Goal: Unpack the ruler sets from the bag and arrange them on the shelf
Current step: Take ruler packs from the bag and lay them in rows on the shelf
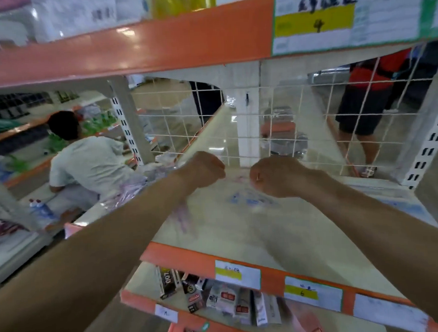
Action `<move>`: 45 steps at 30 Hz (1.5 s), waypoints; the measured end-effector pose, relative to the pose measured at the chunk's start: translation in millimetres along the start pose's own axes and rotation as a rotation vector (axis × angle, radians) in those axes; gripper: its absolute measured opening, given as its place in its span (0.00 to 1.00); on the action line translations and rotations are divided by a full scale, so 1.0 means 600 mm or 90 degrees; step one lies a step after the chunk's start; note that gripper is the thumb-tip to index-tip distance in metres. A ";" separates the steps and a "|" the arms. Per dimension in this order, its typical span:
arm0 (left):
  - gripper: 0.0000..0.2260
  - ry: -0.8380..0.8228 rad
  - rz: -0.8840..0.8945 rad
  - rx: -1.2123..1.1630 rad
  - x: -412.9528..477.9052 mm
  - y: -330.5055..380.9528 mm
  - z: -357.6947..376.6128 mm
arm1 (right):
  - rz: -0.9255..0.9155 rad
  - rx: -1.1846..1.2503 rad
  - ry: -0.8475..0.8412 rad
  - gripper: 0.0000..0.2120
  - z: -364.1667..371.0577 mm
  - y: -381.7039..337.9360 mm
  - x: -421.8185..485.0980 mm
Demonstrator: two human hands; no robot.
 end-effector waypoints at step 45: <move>0.06 0.025 -0.152 -0.441 -0.049 -0.218 -0.064 | -0.077 0.705 -0.195 0.06 0.058 -0.125 0.057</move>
Point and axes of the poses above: each hand's wrist, its own x-axis towards the middle knuckle, its own z-axis out of the palm, y = z × x, the point moved 4 cm from there along x, towards the middle knuckle, and after that the axes turned 13 degrees about -y, right-handed, at the moved point
